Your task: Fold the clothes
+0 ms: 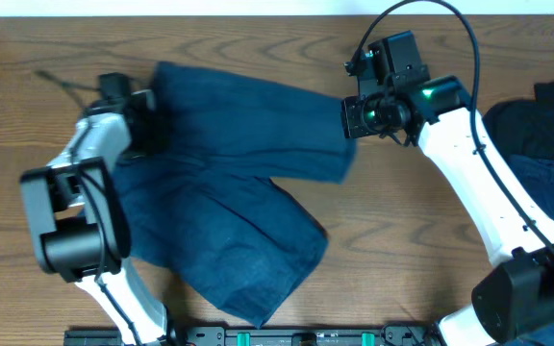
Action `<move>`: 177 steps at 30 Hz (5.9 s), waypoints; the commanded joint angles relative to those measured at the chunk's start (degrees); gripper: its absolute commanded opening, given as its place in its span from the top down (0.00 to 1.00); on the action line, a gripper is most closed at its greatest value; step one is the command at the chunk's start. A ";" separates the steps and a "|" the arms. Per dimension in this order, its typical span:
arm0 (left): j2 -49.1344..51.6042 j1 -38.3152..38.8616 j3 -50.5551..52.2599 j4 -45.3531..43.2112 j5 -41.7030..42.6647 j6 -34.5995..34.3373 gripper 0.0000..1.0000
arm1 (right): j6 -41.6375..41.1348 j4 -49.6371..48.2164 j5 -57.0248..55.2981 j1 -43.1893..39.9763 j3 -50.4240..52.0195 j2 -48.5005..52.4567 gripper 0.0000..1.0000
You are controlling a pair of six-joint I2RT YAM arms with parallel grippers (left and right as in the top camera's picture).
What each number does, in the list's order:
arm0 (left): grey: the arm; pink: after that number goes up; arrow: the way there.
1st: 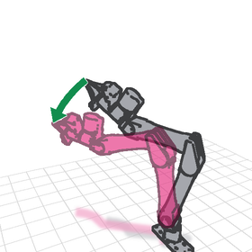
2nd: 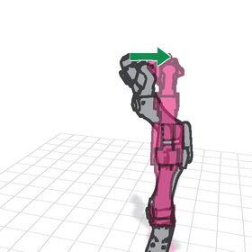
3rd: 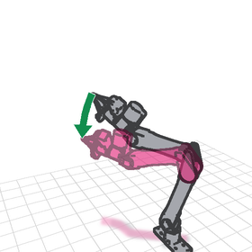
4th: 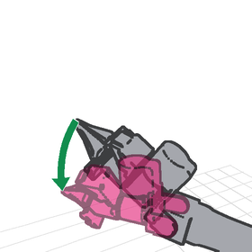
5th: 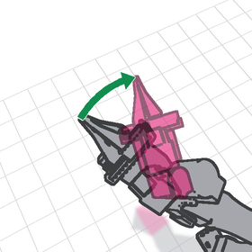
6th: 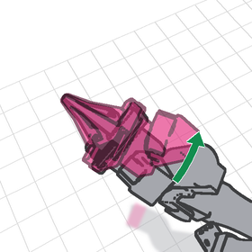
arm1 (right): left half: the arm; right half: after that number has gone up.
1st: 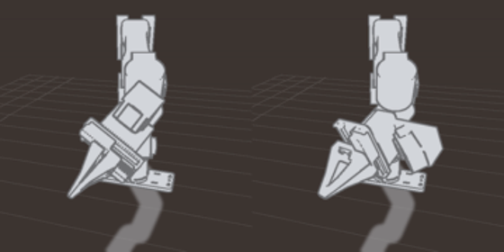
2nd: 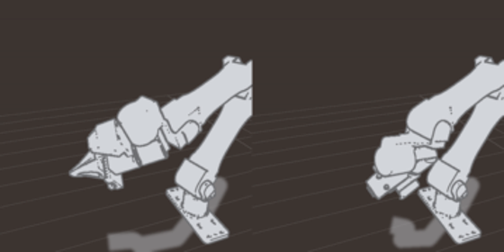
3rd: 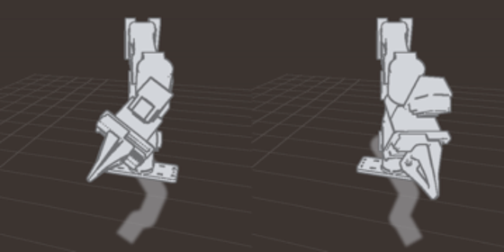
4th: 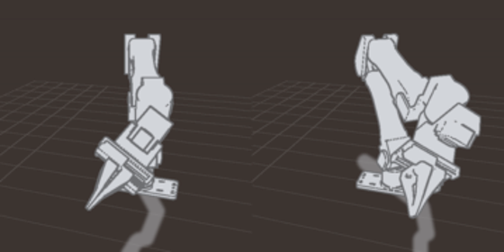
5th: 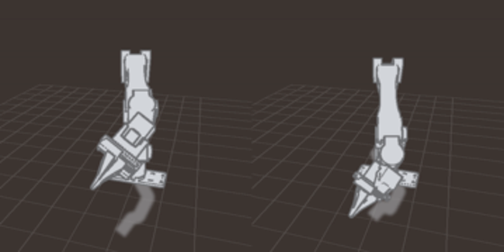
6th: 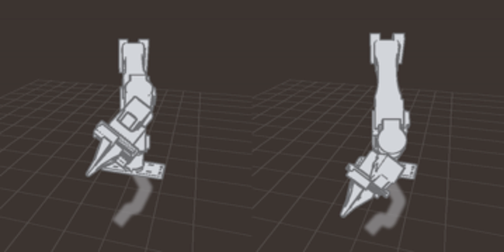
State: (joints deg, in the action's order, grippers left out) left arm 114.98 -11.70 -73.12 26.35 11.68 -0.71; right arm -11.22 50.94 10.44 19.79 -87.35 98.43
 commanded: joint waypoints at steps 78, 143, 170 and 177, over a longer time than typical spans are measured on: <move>-28.98 10.34 0.96 27.58 2.62 3.65 0.75 | 17.99 15.67 15.47 9.64 1.68 20.31 0.43; -28.87 10.34 1.22 38.69 -1.03 3.26 0.43 | -1.99 16.79 -21.99 6.78 6.45 14.58 0.99; -28.81 7.21 31.30 18.84 -7.54 -14.47 0.94 | -4.66 11.13 -18.60 -2.16 6.49 6.49 0.99; -28.85 4.81 31.10 19.12 -20.98 -17.20 0.94 | -4.63 9.46 -20.55 -2.56 7.72 6.73 0.99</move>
State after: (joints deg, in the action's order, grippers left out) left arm 86.11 -4.91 -42.22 45.12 -1.21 -16.25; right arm -14.90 60.55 -8.05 17.69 -80.44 104.66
